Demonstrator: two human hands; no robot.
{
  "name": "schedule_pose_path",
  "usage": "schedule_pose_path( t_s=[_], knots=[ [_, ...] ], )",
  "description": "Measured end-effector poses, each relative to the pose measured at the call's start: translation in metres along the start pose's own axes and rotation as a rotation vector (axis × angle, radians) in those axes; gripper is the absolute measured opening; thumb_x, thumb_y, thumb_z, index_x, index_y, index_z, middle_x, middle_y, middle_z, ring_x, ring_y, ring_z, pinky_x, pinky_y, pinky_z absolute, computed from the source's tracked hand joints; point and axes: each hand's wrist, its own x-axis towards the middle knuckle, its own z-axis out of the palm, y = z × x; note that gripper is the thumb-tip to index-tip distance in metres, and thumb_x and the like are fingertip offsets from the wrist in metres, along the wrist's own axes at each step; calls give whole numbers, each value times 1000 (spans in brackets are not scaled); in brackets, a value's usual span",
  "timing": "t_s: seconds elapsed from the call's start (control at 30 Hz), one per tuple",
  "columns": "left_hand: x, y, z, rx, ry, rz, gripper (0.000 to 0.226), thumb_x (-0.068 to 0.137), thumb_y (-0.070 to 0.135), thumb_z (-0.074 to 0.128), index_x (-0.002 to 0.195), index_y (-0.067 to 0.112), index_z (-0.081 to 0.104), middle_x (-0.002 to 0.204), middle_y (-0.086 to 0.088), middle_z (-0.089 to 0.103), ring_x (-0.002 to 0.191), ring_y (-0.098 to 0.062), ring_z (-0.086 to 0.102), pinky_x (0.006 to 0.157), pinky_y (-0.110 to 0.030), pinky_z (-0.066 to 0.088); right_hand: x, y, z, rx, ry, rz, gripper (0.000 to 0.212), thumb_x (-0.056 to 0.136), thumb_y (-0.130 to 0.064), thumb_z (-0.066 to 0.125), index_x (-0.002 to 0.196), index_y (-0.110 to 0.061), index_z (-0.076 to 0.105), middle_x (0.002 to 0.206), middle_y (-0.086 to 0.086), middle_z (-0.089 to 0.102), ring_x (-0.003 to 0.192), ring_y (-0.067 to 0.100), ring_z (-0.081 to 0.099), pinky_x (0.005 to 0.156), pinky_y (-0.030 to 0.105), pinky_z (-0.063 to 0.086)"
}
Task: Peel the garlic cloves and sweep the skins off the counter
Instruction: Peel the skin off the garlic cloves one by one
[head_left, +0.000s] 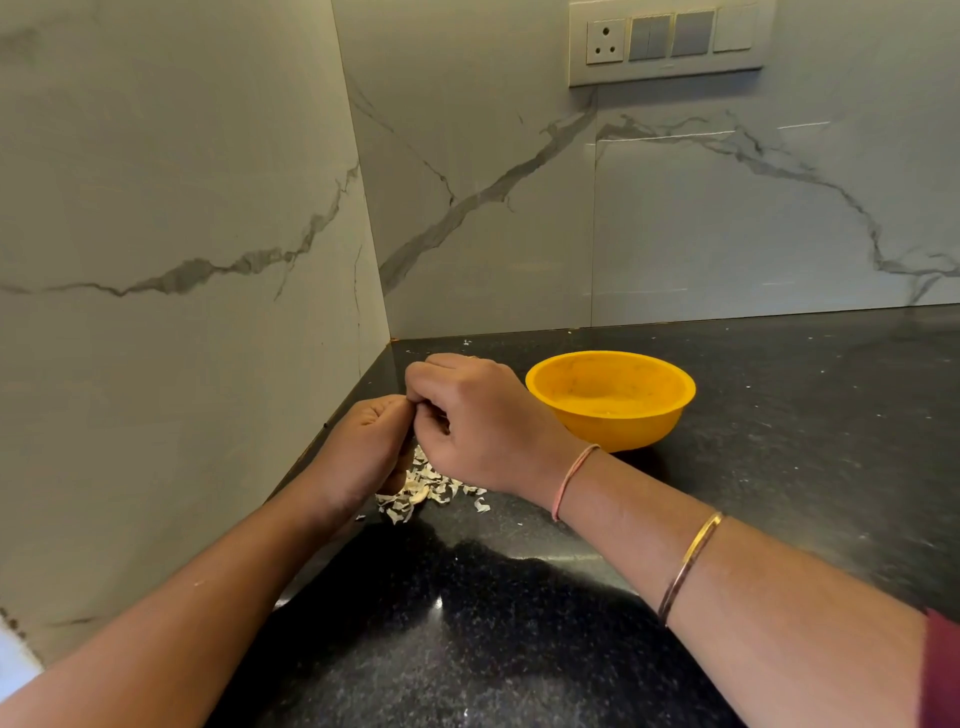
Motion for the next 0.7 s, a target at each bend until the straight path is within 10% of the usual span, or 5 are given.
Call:
schedule_pose_path(
  t_s=[0.37, 0.7],
  knots=[
    [-1, 3, 2, -84, 44, -9, 37, 97, 7, 31, 61, 12, 33, 40, 9, 26, 35, -5, 18, 36, -15, 18, 0, -1, 9, -4, 170, 3, 6, 74, -5, 52, 70, -3, 56, 60, 6, 51, 53, 16, 38, 48, 12, 20],
    [1, 7, -5, -192, 78, -29, 31, 91, 7, 27, 64, 14, 39, 48, 7, 21, 41, -8, 15, 39, -15, 14, 0, 15, 15, 313, 270, 241, 7, 85, 0, 60, 85, -3, 66, 79, 9, 69, 71, 20, 64, 63, 33, 54]
  ],
)
